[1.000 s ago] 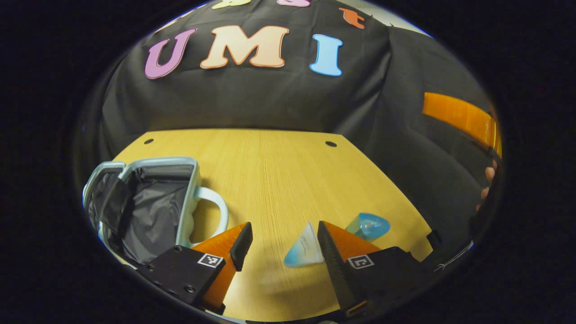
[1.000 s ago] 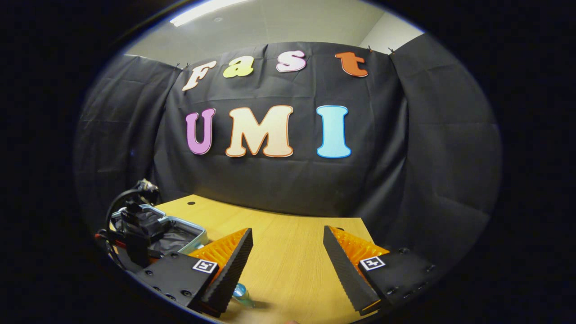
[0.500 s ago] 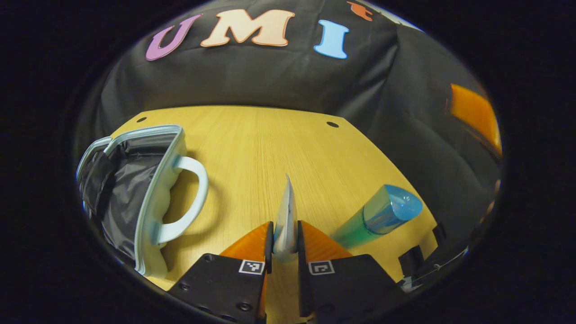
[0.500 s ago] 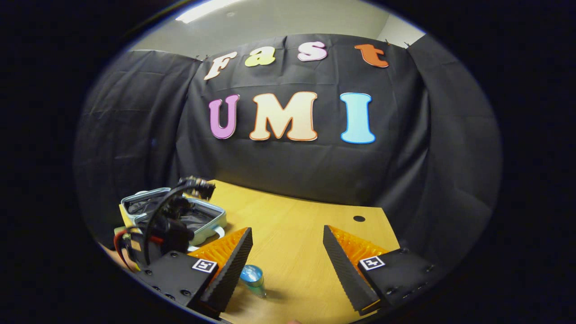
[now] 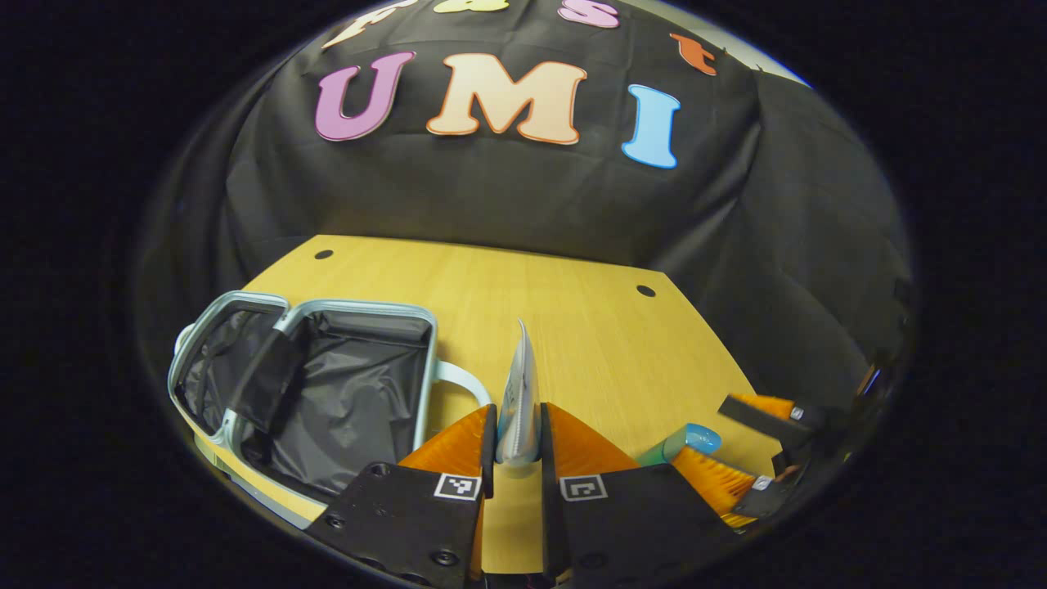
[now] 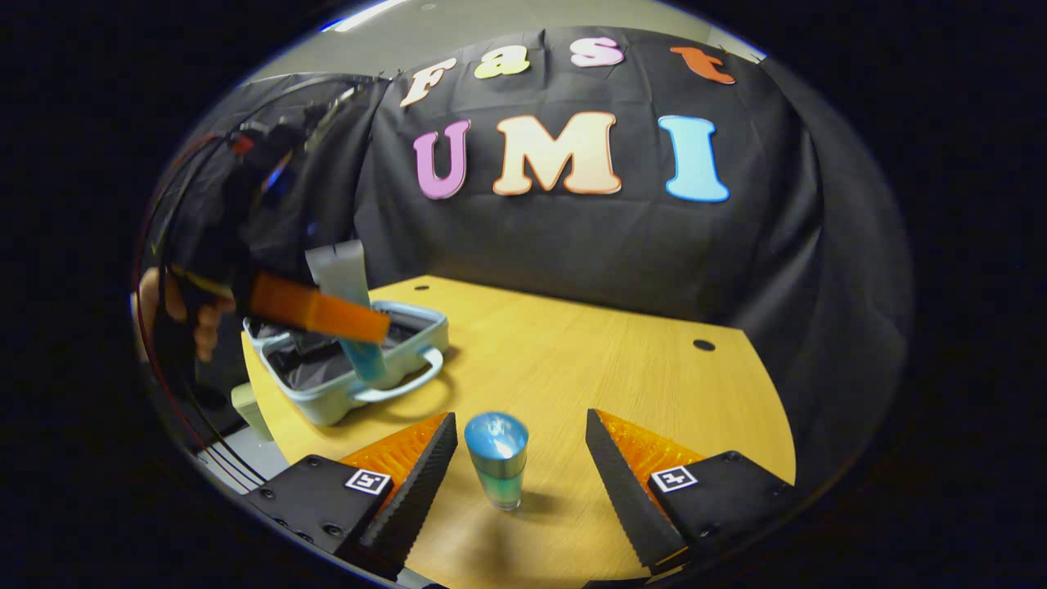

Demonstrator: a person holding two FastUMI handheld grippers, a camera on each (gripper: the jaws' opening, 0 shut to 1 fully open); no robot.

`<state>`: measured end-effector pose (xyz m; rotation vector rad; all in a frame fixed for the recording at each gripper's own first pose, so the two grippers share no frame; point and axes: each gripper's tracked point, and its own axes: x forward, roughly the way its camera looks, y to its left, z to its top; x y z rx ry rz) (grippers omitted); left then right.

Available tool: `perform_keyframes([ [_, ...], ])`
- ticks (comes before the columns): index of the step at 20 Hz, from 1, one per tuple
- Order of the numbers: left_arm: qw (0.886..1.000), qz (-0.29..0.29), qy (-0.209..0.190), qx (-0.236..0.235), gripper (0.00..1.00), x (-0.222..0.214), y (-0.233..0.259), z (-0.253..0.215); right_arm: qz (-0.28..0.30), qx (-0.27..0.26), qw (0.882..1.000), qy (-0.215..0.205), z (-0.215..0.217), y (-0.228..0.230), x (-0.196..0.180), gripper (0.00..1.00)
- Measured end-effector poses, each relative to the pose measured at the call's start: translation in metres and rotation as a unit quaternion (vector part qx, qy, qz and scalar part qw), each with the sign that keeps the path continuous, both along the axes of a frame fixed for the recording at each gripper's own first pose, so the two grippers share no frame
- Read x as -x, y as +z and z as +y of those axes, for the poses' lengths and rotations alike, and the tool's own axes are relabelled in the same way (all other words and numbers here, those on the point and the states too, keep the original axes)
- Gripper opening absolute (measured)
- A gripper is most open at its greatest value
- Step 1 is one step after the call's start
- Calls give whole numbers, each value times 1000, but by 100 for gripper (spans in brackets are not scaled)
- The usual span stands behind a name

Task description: First open the suitcase, pack the skin care products into it, and then close the suitcase.

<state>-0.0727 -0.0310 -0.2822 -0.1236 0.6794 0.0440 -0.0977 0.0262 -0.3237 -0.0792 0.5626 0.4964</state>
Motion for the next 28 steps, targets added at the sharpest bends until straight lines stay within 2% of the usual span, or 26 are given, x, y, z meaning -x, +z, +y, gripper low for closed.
perform_keyframes([
  [2,1000,3,12,-15,20,6,5,13,27,-2,1000,3,1,-19,7,97],
  [3,1000,7,17,-19,20,9,5,17,36,-5,999,1,3,-25,8,90],
  [7,999,17,36,-27,20,22,5,37,45,-2,999,9,15,-26,3,46],
  [10,997,27,51,-50,20,28,5,70,82,-20,996,8,30,-16,-3,47],
  [13,993,61,67,-70,20,37,-5,117,91,-34,995,8,55,11,-9,47],
  [16,988,110,68,-81,21,45,-25,157,91,-66,993,21,99,46,-13,46],
  [20,983,167,51,-61,20,50,-60,180,102,-105,988,45,164,77,-11,47],
  [24,977,207,23,-48,21,53,-88,188,161,-137,974,76,217,73,3,47],
  [28,973,229,10,-28,22,50,-111,193,202,-109,969,87,240,49,13,45],
])
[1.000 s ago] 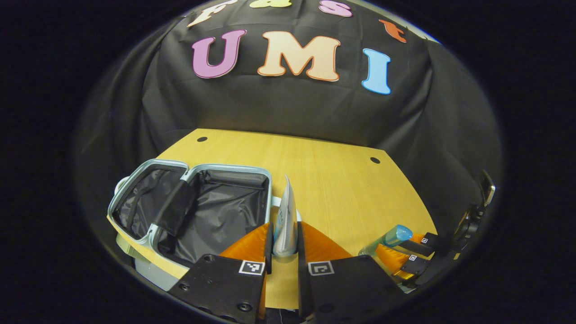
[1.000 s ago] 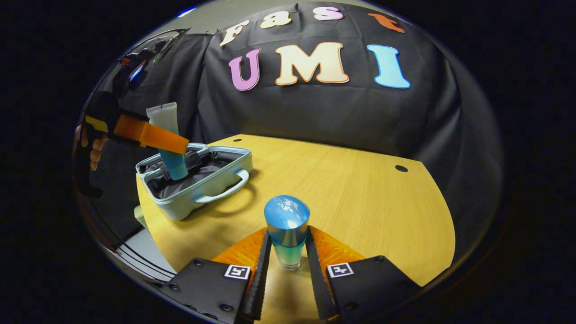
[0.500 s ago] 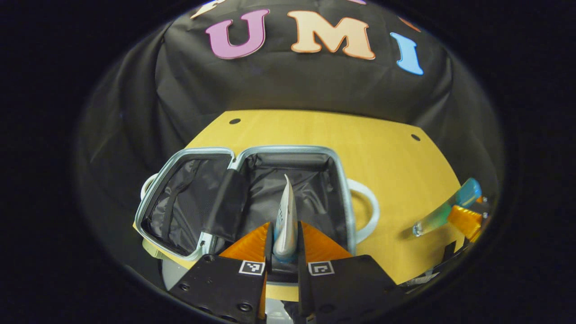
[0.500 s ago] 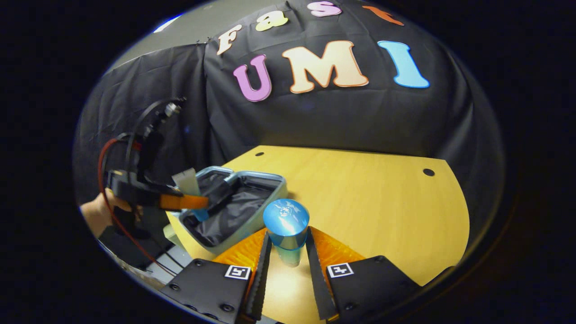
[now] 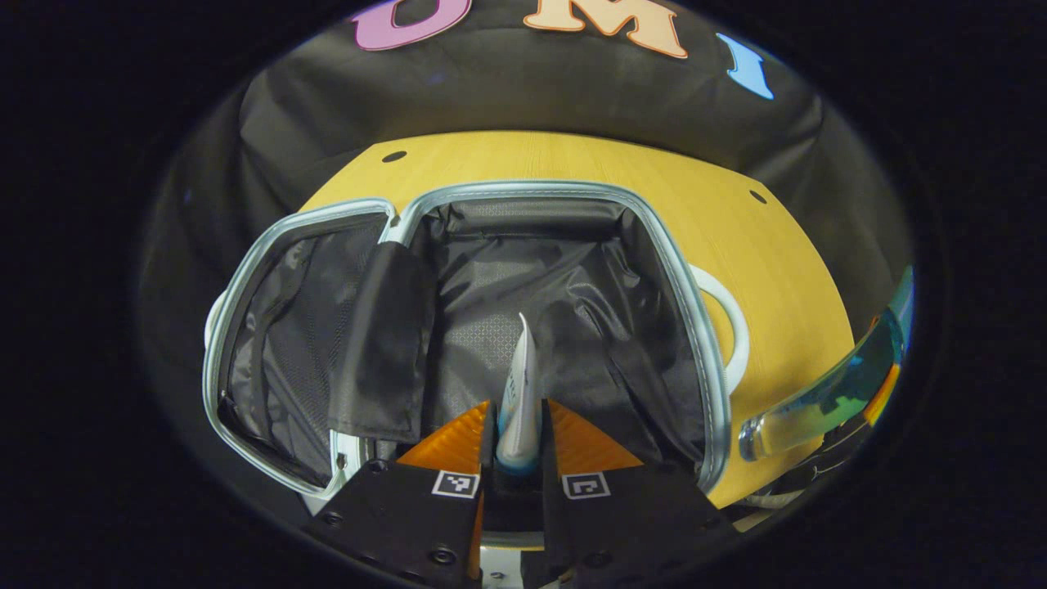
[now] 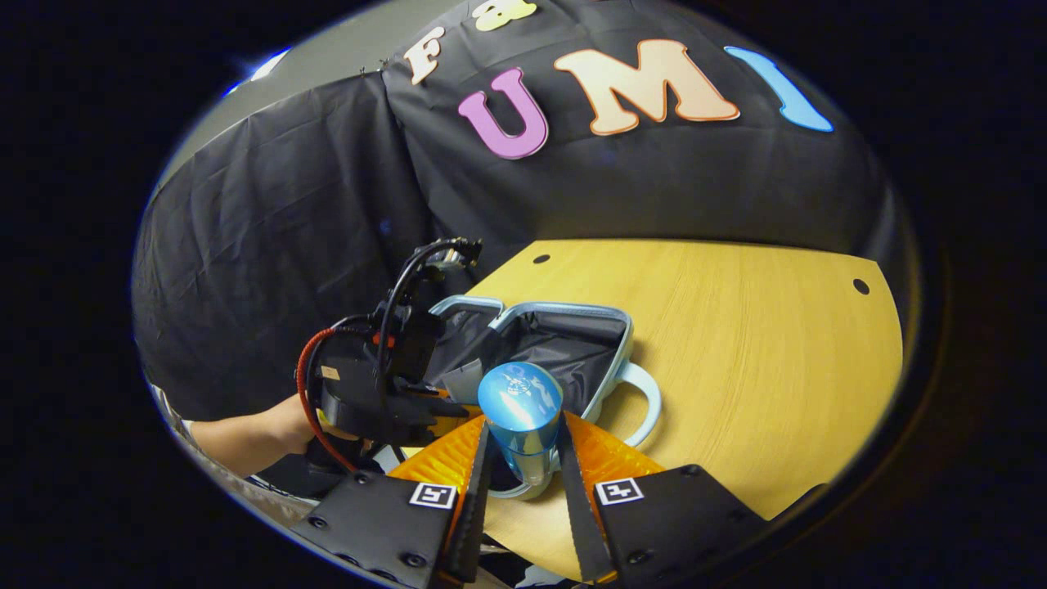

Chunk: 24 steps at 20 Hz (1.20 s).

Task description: First open the suitcase, pack the skin care products into it, and then close the suitcase.

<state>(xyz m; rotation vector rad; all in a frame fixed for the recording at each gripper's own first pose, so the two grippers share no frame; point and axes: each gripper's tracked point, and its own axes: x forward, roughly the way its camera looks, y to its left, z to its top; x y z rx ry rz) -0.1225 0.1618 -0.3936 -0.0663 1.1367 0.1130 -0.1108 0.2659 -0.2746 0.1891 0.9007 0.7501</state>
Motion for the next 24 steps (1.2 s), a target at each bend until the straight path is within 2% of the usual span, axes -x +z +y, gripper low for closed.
perform_keyframes([
  [2,1000,-11,-14,0,24,-11,-5,5,20,-5,1000,-8,9,-2,-3,47],
  [4,999,-25,-20,16,27,-20,-5,4,33,1,999,-17,18,-11,-4,44],
  [5,999,-34,-25,26,41,-24,1,1,35,10,999,-19,22,-16,-4,47],
  [6,998,-53,-31,29,52,-31,10,3,38,19,999,-20,25,-22,-5,47],
  [7,996,-70,-36,29,68,-38,19,6,42,27,999,-20,28,-28,-3,47],
  [8,995,-84,-40,31,71,-43,28,10,50,34,998,-21,33,-35,-2,47],
  [9,994,-98,-41,35,69,-49,38,17,60,39,997,-22,37,-42,0,47],
  [12,991,-126,-24,34,72,-58,61,56,91,58,994,-31,45,-69,8,44],
  [13,990,-134,-15,29,72,-61,65,74,93,67,993,-33,48,-76,10,47],
  [15,990,-142,8,14,72,-61,71,114,90,66,992,-50,57,-76,5,44],
  [16,989,-144,21,8,72,-58,73,135,87,68,992,-58,59,-73,-1,47],
  [18,987,-151,55,2,73,-51,78,176,75,53,993,-79,71,-70,-16,43],
  [21,982,-150,112,-2,76,-34,80,233,55,54,991,-108,71,-58,-37,72],
  [22,980,-152,128,-5,75,-29,83,250,50,53,991,-116,71,-56,-42,77],
  [23,978,-155,140,-12,80,-27,84,268,48,54,990,-124,71,-56,-45,87],
  [24,976,-156,151,-20,75,-21,87,286,47,52,989,-130,70,-53,-48,93],
])
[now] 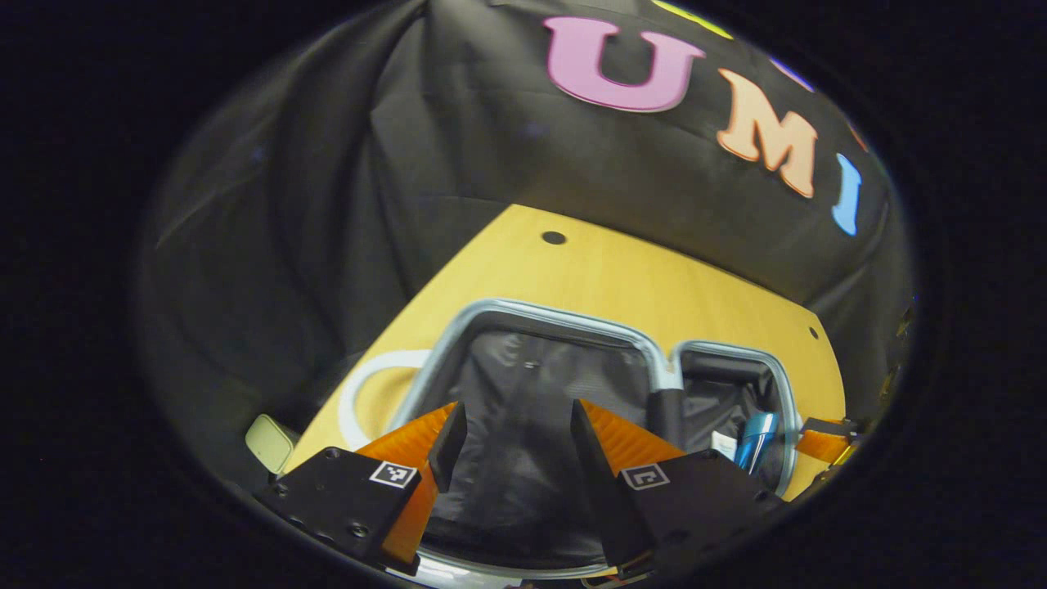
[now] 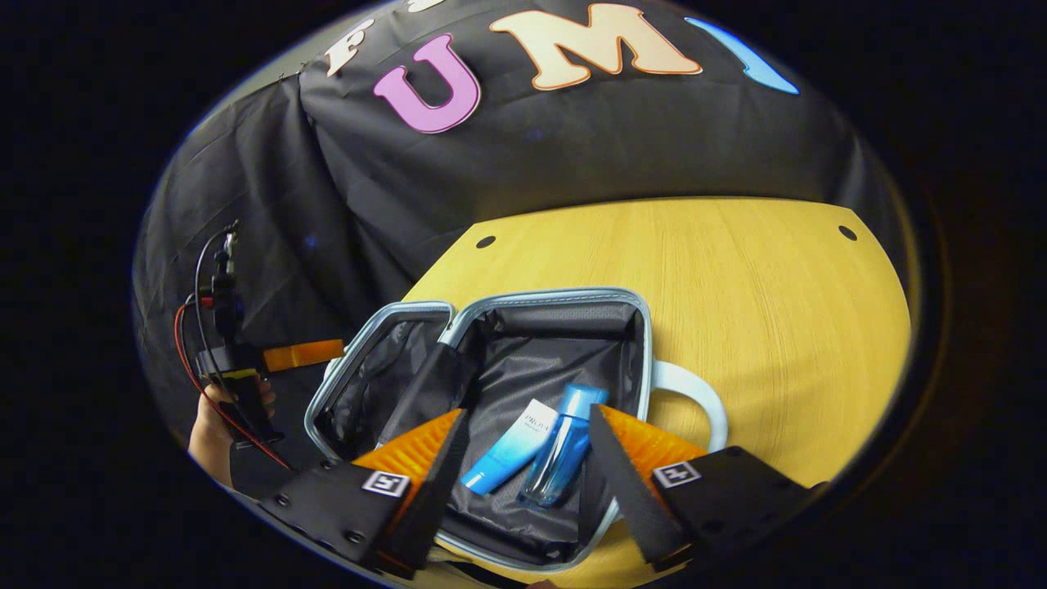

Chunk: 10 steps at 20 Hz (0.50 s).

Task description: First open the suitcase, pack the skin care products into it, and then close the suitcase.

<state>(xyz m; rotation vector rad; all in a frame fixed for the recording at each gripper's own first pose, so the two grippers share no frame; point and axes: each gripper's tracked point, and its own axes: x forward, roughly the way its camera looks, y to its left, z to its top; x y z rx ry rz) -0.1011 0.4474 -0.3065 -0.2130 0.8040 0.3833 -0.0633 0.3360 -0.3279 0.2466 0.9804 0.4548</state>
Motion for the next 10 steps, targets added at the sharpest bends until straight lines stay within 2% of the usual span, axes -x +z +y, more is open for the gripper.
perform_keyframes([
  [1,1000,1,12,-11,75,6,2,19,-4,3,1000,-8,1,1,-4,99],
  [2,1000,2,22,-20,75,10,5,37,-7,3,1000,-13,0,3,-7,92],
  [3,999,2,33,-26,75,15,6,54,-10,4,1000,-18,-1,5,-8,92],
  [4,999,5,43,-26,79,20,5,68,-13,5,1000,-23,-1,7,-11,93],
  [5,998,8,53,-27,75,23,2,82,-15,5,999,-28,-2,9,-13,98],
  [7,997,19,70,-17,75,28,-10,100,-19,8,999,-36,-3,12,-16,98],
  [10,996,55,75,19,76,34,-43,110,-25,16,999,-41,-5,14,-21,98],
])
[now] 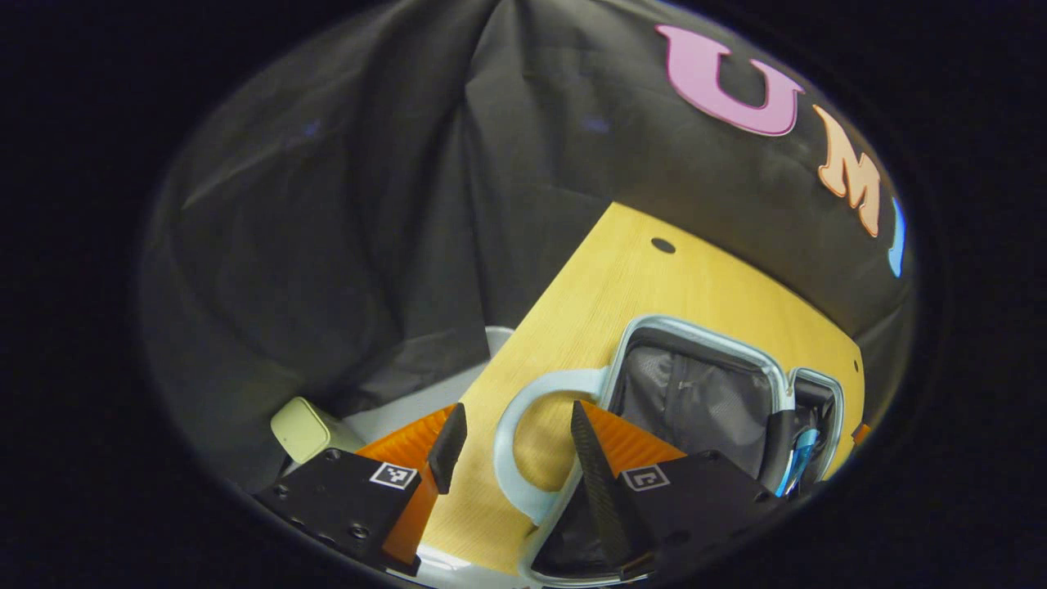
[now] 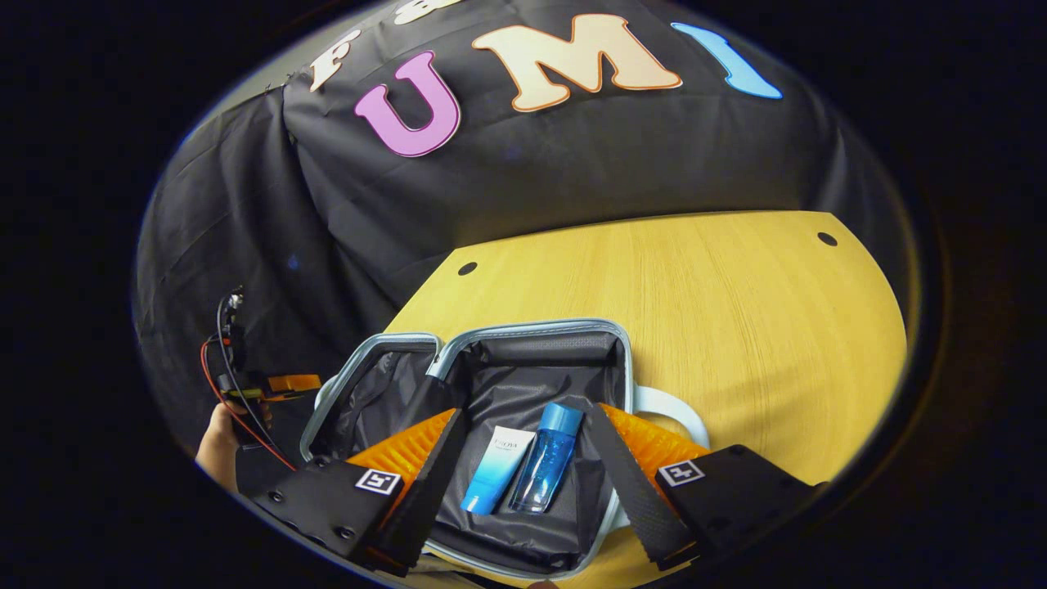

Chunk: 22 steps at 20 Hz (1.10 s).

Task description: First open the suitcase, pack the skin care products into it, and then close the suitcase.

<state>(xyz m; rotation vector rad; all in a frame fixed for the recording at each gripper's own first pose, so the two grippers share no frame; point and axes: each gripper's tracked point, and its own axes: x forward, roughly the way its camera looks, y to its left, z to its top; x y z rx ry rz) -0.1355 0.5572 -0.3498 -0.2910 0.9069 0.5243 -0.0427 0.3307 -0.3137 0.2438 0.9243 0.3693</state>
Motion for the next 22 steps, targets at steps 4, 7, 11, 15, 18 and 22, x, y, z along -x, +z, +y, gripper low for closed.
perform_keyframes([
  [4,998,66,19,12,78,14,-47,15,-1,12,1000,-4,-6,1,-1,98],
  [7,996,59,40,63,29,11,-58,4,-10,26,1000,2,-12,0,-2,98],
  [11,998,51,29,36,9,6,-40,1,-26,30,999,12,-16,3,-6,98],
  [15,998,47,-3,-30,4,2,5,-4,-36,21,999,27,-17,9,-9,98],
  [18,998,14,-15,-51,4,-9,55,-19,-48,20,998,45,-20,12,-11,98],
  [22,995,-27,-34,-88,4,-23,112,-47,-67,9,996,66,-30,26,-5,98],
])
